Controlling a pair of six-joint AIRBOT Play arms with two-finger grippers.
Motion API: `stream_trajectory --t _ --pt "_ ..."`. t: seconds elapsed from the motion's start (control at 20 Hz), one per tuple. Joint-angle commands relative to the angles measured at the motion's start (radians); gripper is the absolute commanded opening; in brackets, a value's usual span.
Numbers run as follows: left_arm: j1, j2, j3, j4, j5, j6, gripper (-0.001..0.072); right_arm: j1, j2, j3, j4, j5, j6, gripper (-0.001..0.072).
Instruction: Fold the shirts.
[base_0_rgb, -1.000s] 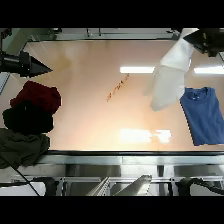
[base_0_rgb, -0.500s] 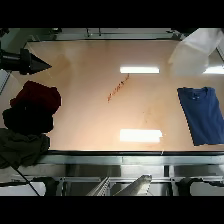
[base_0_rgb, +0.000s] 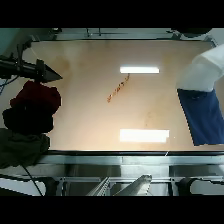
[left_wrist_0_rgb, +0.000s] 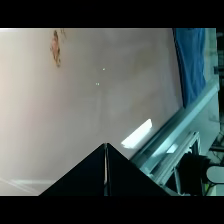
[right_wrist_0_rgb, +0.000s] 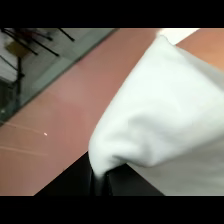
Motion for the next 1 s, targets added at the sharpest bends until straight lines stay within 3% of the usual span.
stream_trajectory --t 0.0,0.45,0.6,0.8,0.9,0.95 --pt "-0.058 -0.041 0.0 -0.001 -0.046 0.001 0.0009 -0.009 0.005 -0.044 -0.147 0.12 0.049 0.0018" --pt "-0.11 -0.041 0.0 -0.001 -0.077 0.001 0.0009 -0.097 0.089 -0.044 -0.09 0.325 -0.008 0.0018" --pt "-0.109 -0.041 0.0 -0.001 -0.07 0.002 0.0009 -0.089 0.075 -0.044 0.004 0.206 -0.11 0.002" --pt "-0.111 -0.041 0.0 -0.001 -0.02 0.002 0.0009 -0.058 -0.025 -0.039 0.353 -0.072 -0.363 0.002" --pt "-0.11 -0.041 0.0 -0.001 -0.007 0.002 0.0009 -0.06 -0.101 0.027 0.526 -0.11 -0.516 0.002" --pt "-0.109 -0.041 0.0 -0.001 -0.008 0.002 0.0009 -0.061 -0.136 0.082 0.543 -0.105 -0.53 0.002"
